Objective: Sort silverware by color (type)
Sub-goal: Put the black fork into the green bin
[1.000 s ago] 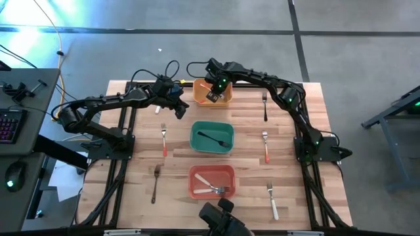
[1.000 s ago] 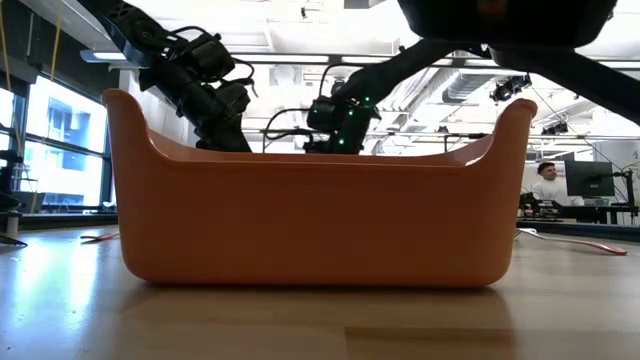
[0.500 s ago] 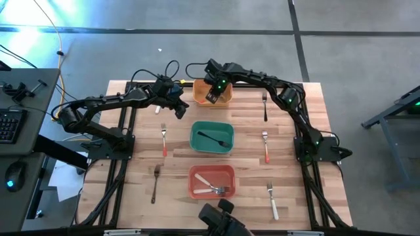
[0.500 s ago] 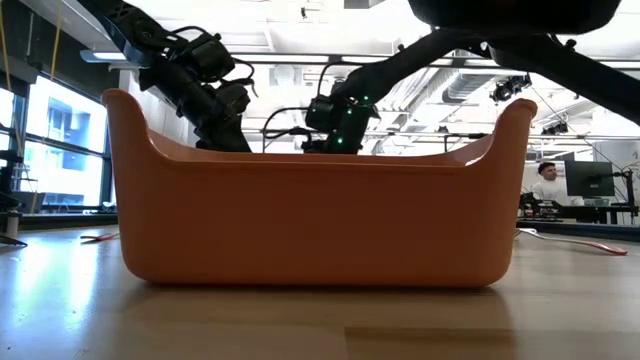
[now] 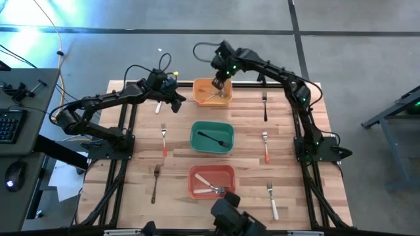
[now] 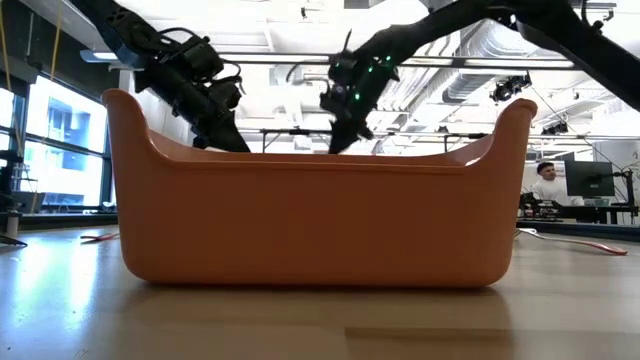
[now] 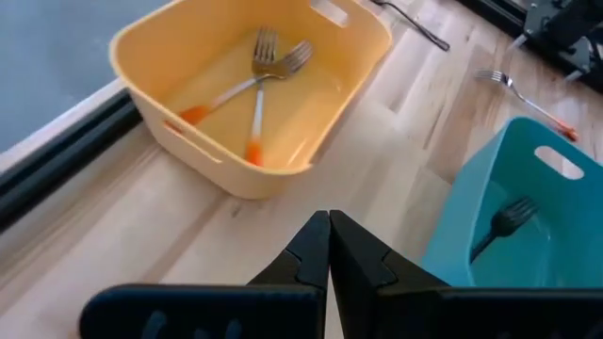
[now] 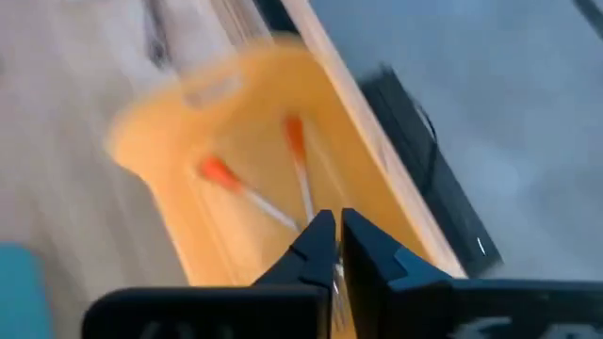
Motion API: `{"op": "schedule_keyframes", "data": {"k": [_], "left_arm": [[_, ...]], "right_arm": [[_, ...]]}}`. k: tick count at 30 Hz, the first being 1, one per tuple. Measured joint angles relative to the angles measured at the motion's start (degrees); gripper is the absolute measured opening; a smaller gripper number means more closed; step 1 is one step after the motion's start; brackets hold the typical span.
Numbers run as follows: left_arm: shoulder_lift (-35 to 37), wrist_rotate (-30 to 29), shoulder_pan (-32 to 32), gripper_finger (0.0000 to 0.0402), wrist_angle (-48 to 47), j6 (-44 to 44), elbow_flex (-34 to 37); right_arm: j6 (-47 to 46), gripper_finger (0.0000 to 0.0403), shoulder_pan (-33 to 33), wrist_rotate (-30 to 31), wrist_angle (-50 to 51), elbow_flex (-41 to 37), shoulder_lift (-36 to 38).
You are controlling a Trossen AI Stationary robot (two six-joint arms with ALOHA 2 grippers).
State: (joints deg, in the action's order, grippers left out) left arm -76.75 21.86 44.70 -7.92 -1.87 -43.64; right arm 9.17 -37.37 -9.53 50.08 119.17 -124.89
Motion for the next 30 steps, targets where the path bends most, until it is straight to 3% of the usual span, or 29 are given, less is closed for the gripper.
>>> {"op": "schedule_keyframes", "data": {"k": [4, 11, 13, 16, 21, 30], "left_arm": [[0.0, 3.2, 3.8, 0.0000, -3.2, 3.7, -0.4], [-1.5, 3.1, 7.2, 0.0000, -14.7, 13.4, -6.3], [-2.9, 3.1, 7.5, 0.0000, -16.6, 15.2, -8.1], [-6.0, 3.0, 7.5, 0.0000, -19.9, 17.1, -10.0], [-10.9, 2.8, 7.5, 0.0000, -25.1, 20.2, -12.7], [-14.8, -7.1, 7.6, 0.0022, -32.9, 28.5, -16.8]], "right_arm": [[-0.4, 0.0004, -0.5, -5.7, -6.6, 0.0, 1.2], [-1.8, 0.0000, 0.8, -11.3, -18.8, -0.3, 1.1], [-3.4, 0.0000, 1.4, -12.2, -26.5, -3.0, 1.1], [-9.2, 0.0000, 1.6, -15.1, -36.1, -8.5, 1.2], [-14.2, 0.0000, 2.9, -14.6, -48.2, -19.3, 4.7], [-18.2, 0.0000, 1.5, -9.6, -60.8, -48.9, 26.8]]}}
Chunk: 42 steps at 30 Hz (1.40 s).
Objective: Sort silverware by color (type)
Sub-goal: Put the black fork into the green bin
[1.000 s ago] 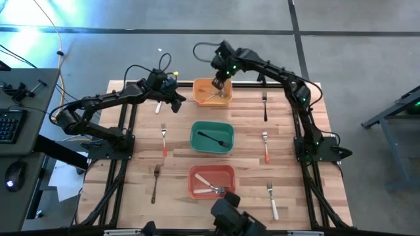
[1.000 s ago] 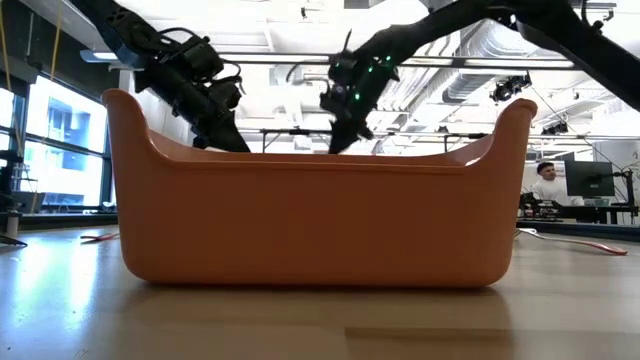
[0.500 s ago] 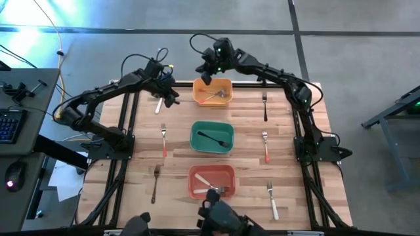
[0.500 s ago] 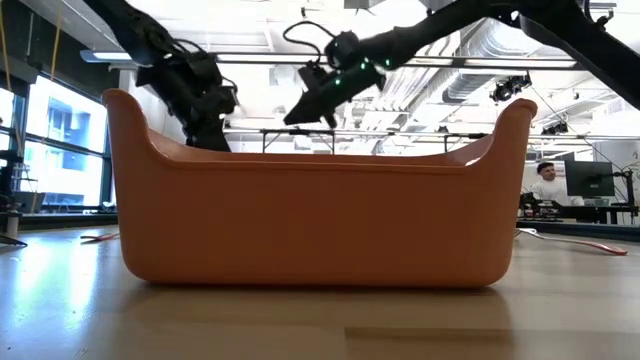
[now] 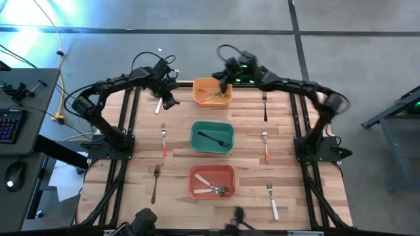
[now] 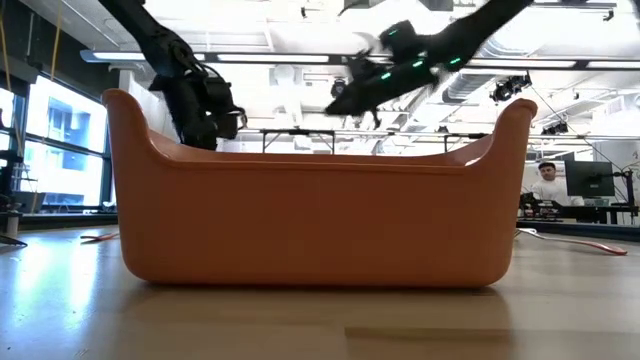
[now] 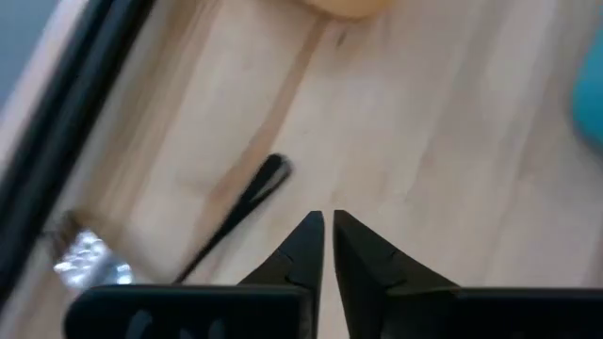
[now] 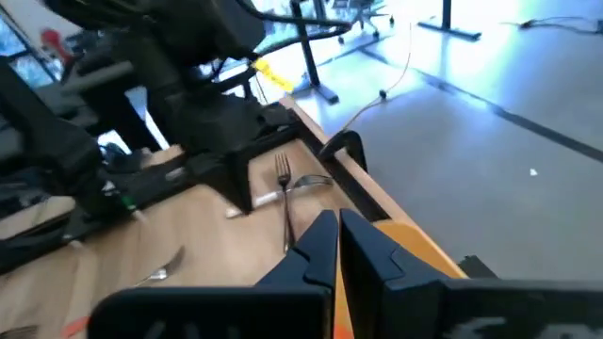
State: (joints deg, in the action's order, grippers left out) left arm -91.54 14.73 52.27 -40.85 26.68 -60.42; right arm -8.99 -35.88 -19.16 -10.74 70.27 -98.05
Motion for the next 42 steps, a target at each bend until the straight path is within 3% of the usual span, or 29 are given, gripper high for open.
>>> {"op": "schedule_keyframes", "data": {"k": [8, 16, 22, 32, 42], "left_arm": [[-6.9, -8.8, 0.2, 0.0090, -2.6, 6.6, -5.0], [-20.0, -19.2, 0.2, 0.0114, -10.8, 9.0, -14.9], [-23.8, -21.3, 0.2, 0.0101, -11.8, 9.5, -18.0], [-23.5, -21.3, 0.1, 0.0079, -13.6, 9.6, -18.1], [-20.8, -18.4, -1.0, 0.0114, -17.2, 9.0, -18.8]], "right_arm": [[-0.3, 0.0000, -0.5, 6.5, 0.6, -18.4, 25.1], [-1.5, 0.0000, -0.5, 12.2, 7.4, -24.3, 39.6], [-1.2, 0.0000, -0.5, 13.1, 11.5, -24.3, 42.5], [-1.5, 0.0000, -0.5, 13.1, 11.9, -24.3, 42.5], [-1.5, 0.0000, -0.5, 13.1, 12.2, -24.3, 42.5]]}}
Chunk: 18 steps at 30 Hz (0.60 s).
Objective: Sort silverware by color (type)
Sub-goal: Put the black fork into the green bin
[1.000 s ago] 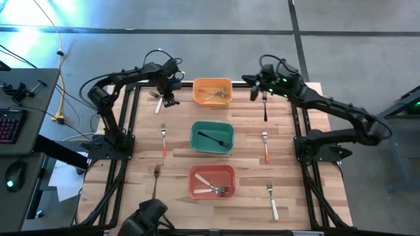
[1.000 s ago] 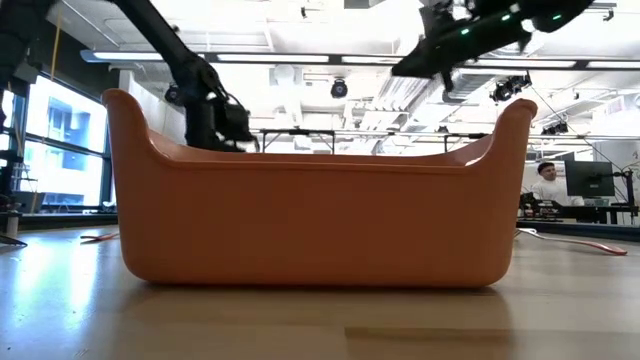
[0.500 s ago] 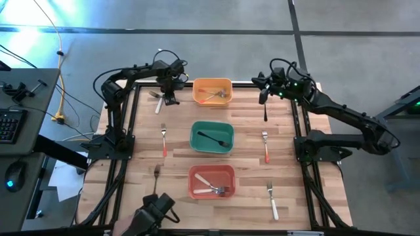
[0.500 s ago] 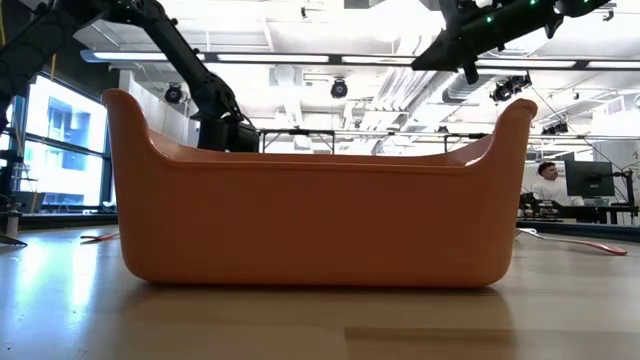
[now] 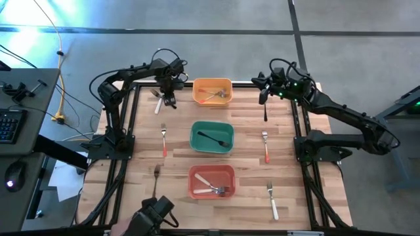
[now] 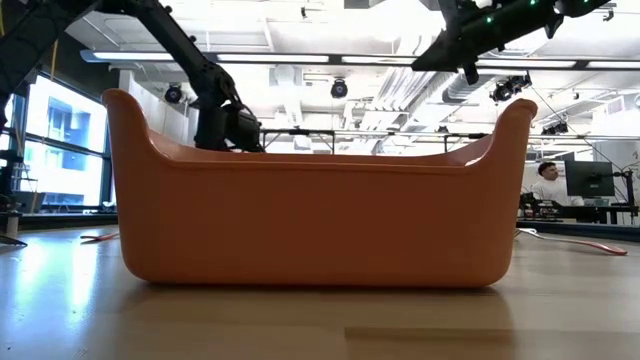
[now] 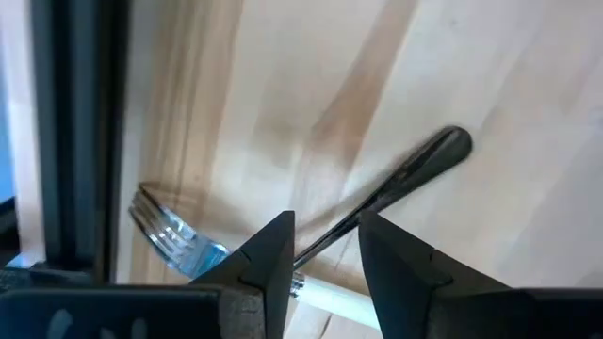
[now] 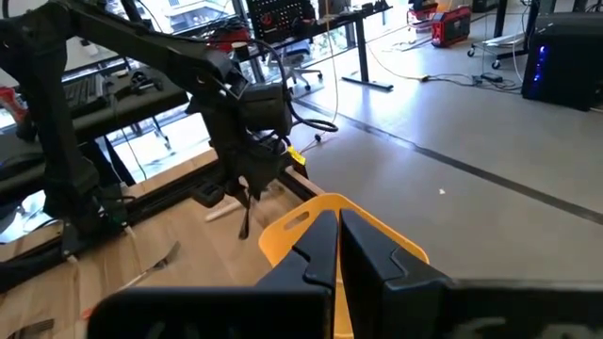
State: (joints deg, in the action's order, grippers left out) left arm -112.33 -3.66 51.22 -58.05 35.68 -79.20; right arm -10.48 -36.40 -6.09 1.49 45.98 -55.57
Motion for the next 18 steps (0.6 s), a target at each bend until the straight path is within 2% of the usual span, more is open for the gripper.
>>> {"op": "schedule_keyframes", "data": {"k": [5, 11, 18], "left_arm": [[-0.4, -0.2, 0.0, 0.0123, 0.2, 5.3, 2.3], [-0.5, -4.3, 0.0, 0.0115, 4.1, 7.1, 6.0], [-0.2, -5.2, 0.0, 0.0073, 6.1, 8.1, 8.0]], "right_arm": [[0.0, 0.0000, 0.0, 0.0, 0.1, 0.0, 0.0], [0.1, 0.0000, 0.0, 0.0, 0.1, 0.0, 0.0], [0.2, 0.0000, 0.0, -0.1, 0.1, 0.0, 0.0]]}}
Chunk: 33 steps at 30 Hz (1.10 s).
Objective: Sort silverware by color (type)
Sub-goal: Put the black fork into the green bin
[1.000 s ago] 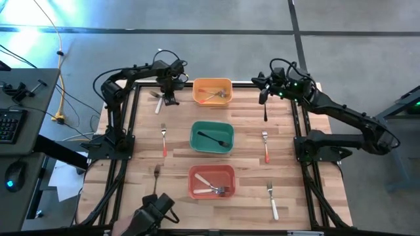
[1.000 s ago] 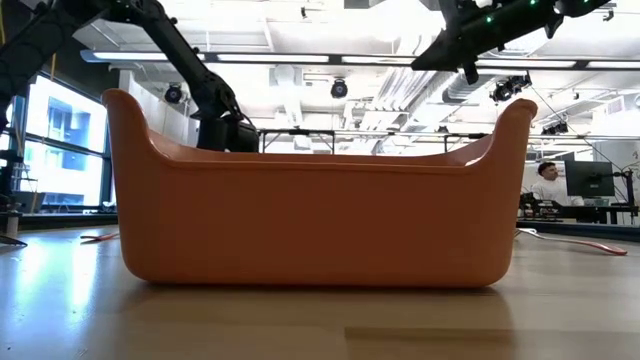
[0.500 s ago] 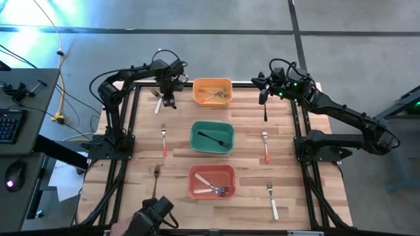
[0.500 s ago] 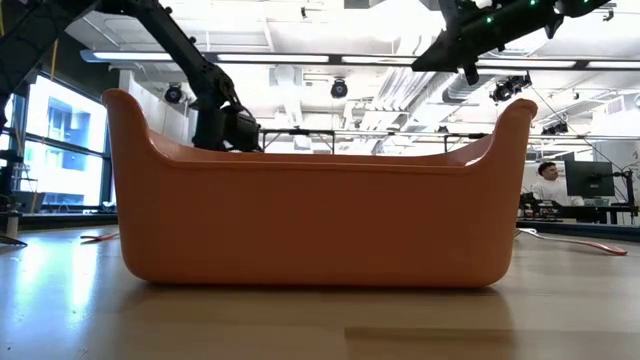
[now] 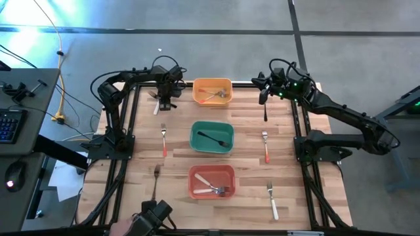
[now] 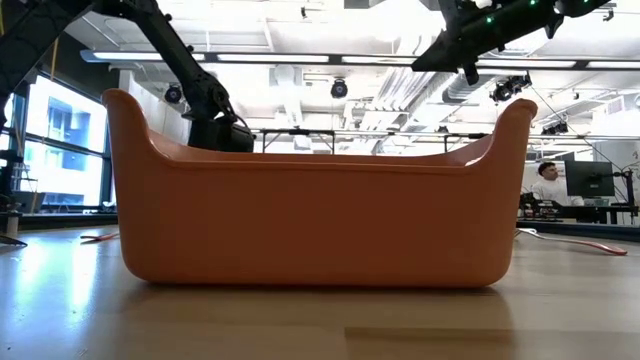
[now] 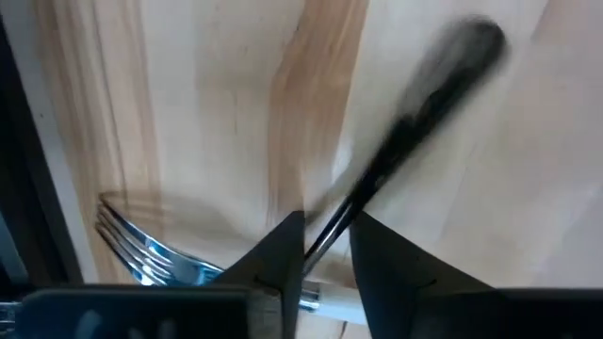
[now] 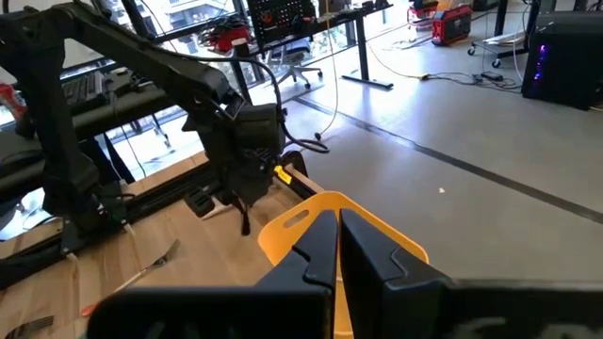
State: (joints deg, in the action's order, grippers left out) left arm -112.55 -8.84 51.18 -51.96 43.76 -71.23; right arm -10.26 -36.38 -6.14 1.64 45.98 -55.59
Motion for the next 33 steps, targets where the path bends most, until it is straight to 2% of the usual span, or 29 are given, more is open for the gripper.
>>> {"op": "schedule_keyframes", "data": {"k": [6, 13, 18, 20, 24, 27, 30, 33], "left_arm": [[0.0, -0.1, 0.0, 0.0010, 0.1, 0.1, -0.1], [2.3, -0.6, -0.2, 0.0005, 0.1, -4.0, -2.2], [7.7, 8.0, 0.2, 0.0004, -0.3, -15.2, -2.3], [10.7, 9.7, -0.5, 0.0003, -0.2, -19.3, -2.3], [16.7, 10.1, -4.2, 0.0003, -0.2, -24.6, -2.3], [21.2, 12.8, -7.6, 0.0003, -0.2, -28.7, -2.3], [24.4, 15.7, -11.6, 0.0002, 0.3, -33.7, -2.3], [26.3, 16.0, -16.6, 0.0002, 0.7, -40.0, -2.3]], "right_arm": [[0.0, 0.0000, 0.0, 0.0, 0.0, 0.0, 0.0], [0.2, 0.0000, 0.0, 0.0, 0.1, 0.0, 0.0], [0.2, 0.0000, 0.0, 0.0, 1.2, 0.0, 0.0], [0.2, 0.0000, 0.0, 0.0, 1.9, 0.0, 0.0], [0.5, 0.0000, 0.0, 0.0, 2.9, 0.0, 0.0], [1.7, 0.0000, 0.0, 0.0, 3.6, 0.0, 0.0], [2.6, 0.0000, 0.0, 0.0, 3.6, 0.0, 0.0], [3.7, 0.0000, 0.0, 0.0, 3.6, 0.0, 0.0]]}}
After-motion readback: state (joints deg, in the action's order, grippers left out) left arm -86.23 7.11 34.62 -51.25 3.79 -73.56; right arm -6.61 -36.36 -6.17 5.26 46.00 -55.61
